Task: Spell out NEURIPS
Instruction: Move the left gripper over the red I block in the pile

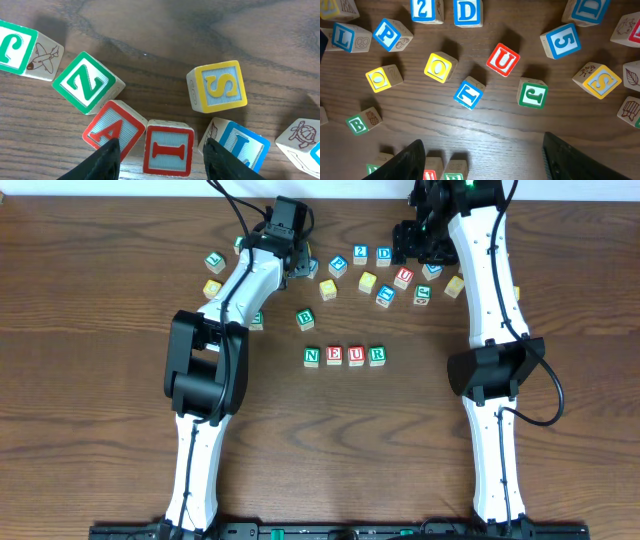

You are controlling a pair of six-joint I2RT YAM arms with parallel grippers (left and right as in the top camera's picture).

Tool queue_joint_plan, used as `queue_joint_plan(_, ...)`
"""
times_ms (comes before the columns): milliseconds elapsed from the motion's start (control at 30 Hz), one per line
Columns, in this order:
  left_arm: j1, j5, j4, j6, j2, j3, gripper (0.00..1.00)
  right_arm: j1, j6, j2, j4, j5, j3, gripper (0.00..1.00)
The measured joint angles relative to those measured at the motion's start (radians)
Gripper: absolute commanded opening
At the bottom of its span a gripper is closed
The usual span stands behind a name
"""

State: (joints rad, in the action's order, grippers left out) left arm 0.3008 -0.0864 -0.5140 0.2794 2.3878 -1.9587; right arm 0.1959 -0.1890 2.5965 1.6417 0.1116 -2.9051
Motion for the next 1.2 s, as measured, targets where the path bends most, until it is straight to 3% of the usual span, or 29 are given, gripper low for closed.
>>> queue_joint_plan(933,0.043,-0.011,-0.027,-0.023,0.005,-0.013,0.53,0.0,0.012,0.0,0.0,0.0,0.0,0.72)
queue_joint_plan(1200,0.039,-0.114,-0.021,-0.042,0.006,-0.013,0.54,0.0,0.013,0.0,0.005,0.0,0.0,0.72)
